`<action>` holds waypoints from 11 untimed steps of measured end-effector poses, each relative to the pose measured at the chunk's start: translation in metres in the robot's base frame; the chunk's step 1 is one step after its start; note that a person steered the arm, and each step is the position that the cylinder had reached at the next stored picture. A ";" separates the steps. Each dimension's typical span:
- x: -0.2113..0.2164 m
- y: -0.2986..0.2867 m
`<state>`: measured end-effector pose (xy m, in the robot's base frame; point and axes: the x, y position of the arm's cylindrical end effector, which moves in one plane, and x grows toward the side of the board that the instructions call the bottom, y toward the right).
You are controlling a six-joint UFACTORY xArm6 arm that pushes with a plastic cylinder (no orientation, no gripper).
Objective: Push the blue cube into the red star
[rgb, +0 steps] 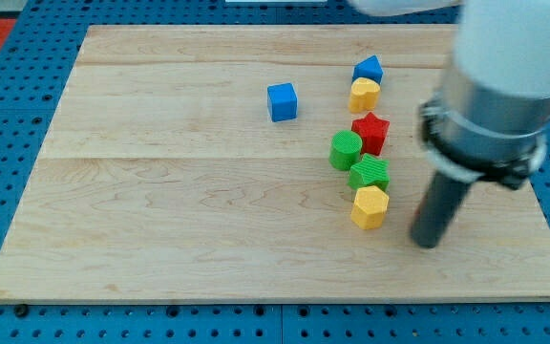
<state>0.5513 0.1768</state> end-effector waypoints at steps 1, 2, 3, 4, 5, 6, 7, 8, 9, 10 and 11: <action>0.015 0.010; 0.054 -0.015; 0.064 -0.144; 0.006 -0.246; -0.124 -0.255; -0.215 -0.256; -0.224 -0.209; -0.185 -0.164; -0.145 -0.134; -0.159 -0.129; -0.210 -0.137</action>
